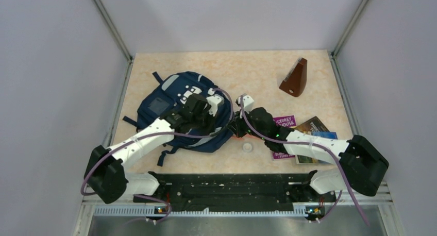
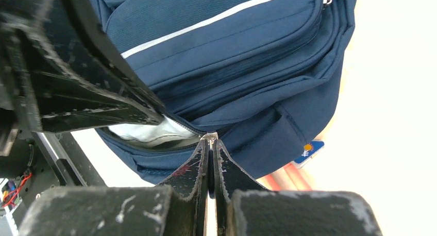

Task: Pack the student bag
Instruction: Unzip the student bag at the center of the board.

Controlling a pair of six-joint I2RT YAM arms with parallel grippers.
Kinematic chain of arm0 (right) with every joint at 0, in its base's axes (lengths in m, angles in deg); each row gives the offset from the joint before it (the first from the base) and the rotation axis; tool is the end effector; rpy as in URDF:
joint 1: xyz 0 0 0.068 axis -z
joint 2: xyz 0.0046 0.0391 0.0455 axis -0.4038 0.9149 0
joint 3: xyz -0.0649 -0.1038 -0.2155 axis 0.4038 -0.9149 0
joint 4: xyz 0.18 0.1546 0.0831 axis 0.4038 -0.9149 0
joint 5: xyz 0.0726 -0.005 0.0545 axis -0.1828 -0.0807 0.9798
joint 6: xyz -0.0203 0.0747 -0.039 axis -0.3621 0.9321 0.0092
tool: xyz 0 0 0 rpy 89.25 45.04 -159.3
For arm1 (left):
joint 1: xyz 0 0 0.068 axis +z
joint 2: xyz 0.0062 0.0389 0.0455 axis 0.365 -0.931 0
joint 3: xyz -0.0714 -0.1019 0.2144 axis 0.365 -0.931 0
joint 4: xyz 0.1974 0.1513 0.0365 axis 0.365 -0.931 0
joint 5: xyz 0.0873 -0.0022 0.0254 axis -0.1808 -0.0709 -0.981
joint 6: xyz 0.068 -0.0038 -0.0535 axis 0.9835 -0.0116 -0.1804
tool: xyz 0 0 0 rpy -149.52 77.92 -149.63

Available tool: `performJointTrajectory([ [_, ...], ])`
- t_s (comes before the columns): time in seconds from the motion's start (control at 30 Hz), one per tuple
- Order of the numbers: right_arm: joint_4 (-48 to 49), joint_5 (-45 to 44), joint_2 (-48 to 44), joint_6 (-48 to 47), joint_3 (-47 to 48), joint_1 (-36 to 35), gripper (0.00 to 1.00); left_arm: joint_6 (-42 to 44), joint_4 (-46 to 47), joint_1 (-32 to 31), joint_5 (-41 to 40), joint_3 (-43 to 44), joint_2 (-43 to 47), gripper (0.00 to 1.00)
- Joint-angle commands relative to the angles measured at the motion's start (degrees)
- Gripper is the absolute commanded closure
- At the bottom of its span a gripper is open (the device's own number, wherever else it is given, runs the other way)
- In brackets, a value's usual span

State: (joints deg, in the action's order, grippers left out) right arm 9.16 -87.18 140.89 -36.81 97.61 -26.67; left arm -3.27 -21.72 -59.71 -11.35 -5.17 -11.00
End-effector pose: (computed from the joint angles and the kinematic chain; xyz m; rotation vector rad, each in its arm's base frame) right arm 0.2060 0.2501 0.1916 -0.5479 1.9794 0.7899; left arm 0.2243 -0.1947 0.1994 0.7874 2.3606 -0.5536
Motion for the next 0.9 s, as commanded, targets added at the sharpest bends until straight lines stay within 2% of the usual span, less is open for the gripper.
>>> performJointTrajectory([
  [0.0,1.65,-5.21,-0.93,-0.91,0.41,0.2,1.0,0.41,-2.2,0.51,-9.7,1.56,5.5,1.0],
  [0.6,3.74,-13.67,5.15,0.84,3.14,0.21,1.0,-0.64,-3.98,0.53,-34.86,0.66,24.25,1.0],
  [0.87,4.64,-13.69,8.23,1.73,5.76,0.21,1.0,0.61,-3.14,0.69,-44.3,5.38,29.65,1.0],
])
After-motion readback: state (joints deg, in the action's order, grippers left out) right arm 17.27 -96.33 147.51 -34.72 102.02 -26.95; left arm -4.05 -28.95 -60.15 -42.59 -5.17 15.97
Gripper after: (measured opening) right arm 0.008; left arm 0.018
